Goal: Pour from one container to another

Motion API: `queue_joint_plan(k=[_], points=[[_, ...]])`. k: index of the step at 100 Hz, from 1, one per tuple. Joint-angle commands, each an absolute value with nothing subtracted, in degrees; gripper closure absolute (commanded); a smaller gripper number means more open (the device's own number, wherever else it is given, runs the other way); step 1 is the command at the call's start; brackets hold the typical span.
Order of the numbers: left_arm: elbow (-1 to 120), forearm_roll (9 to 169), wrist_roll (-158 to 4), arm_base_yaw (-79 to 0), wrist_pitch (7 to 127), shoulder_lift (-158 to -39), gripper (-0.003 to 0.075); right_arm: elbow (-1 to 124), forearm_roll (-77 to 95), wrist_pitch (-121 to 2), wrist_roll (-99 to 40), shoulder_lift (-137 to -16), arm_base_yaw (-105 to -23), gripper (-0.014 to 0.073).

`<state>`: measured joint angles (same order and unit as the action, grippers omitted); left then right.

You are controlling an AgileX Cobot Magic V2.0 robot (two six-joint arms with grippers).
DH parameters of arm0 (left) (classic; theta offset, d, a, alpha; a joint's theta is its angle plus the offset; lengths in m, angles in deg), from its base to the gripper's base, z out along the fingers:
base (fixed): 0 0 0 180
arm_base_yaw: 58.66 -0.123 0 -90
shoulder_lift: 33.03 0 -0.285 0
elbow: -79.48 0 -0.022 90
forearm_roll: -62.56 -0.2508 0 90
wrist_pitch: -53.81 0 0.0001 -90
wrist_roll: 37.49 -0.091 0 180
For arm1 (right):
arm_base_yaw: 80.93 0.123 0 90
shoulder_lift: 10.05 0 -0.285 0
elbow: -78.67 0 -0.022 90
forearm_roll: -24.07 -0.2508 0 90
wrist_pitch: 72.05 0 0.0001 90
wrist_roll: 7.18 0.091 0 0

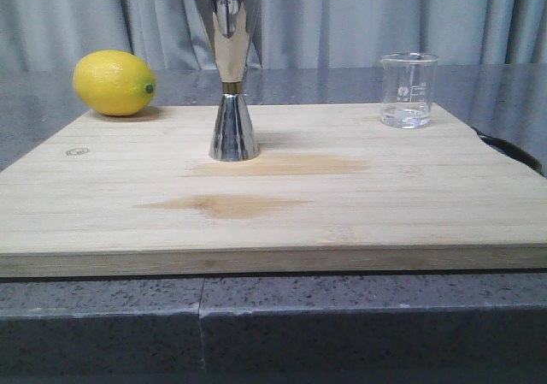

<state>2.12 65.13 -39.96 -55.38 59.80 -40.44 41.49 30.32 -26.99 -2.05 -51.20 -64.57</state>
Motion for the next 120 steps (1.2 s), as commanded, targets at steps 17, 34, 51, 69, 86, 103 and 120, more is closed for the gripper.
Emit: queue_joint_plan(k=[17,34,51,69,86,103,120], points=[[1.86,65.6,-39.7,-55.56,54.99,-39.12,0.0739,42.73,31.45,-30.55,-2.67,-50.61,-64.87,0.0665],[1.86,65.6,-39.7,-55.56,54.99,-39.12,0.0739,39.48,32.12,-32.63,-2.67,-44.18,-70.16,0.0665],[1.86,65.6,-39.7,-55.56,54.99,-39.12,0.0739,28.71,30.49,-43.4,-2.67,-32.47,-78.24,0.0665],[1.86,65.6,-39.7,-55.56,54.99,-39.12,0.0739,14.05,28.41,-58.46,-2.67,-19.93,-81.76,0.0665],[1.86,65.6,-39.7,-55.56,55.12,-39.12,0.0739,2.85,28.41,-70.68,-2.67,-16.32,-82.09,0.0665],[1.86,65.6,-39.7,-55.56,55.12,-39.12,0.0739,-0.49,28.41,-73.38,-2.67,-16.05,-82.09,0.0665],[1.86,65.6,-39.7,-55.56,55.12,-39.12,0.0739,-1.03,28.41,-74.33,-2.67,-16.05,-82.09,0.0665]])
